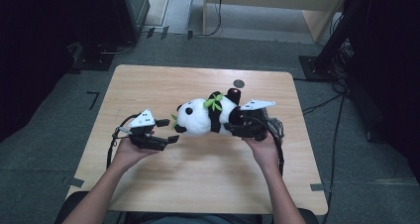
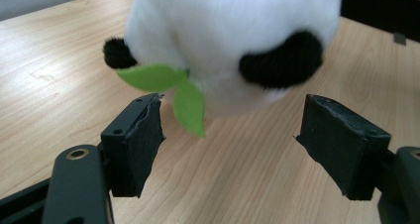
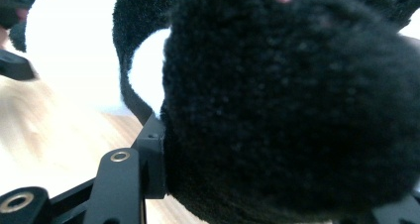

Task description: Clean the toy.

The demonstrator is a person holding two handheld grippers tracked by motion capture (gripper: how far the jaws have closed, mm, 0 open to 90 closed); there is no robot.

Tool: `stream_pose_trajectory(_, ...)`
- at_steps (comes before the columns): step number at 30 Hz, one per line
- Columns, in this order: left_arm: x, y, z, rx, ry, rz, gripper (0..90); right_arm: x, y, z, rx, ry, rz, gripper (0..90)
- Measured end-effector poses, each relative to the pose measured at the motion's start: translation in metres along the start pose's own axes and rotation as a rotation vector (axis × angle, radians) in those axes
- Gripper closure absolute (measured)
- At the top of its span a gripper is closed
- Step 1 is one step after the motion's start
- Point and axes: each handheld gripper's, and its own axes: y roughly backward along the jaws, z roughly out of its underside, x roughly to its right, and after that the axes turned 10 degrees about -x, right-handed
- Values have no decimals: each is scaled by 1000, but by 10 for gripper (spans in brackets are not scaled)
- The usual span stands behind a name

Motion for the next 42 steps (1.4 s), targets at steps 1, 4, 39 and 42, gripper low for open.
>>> stream_pose_trajectory(1,0,-2,0,0,4,7,240,-1,1,0,-1,-2,-19,452)
stream_pose_trajectory(4,0,-3,0,7,-9,8,217,-7,1,-2,-7,12,-52,450)
stream_pose_trajectory(39,-10,12,-1,91,163,96,584,-5,-15,10,97,82,-195,187)
stream_pose_trajectory(42,-12,14,-1,95,187,112,601,-1,-17,14,122,92,-212,187)
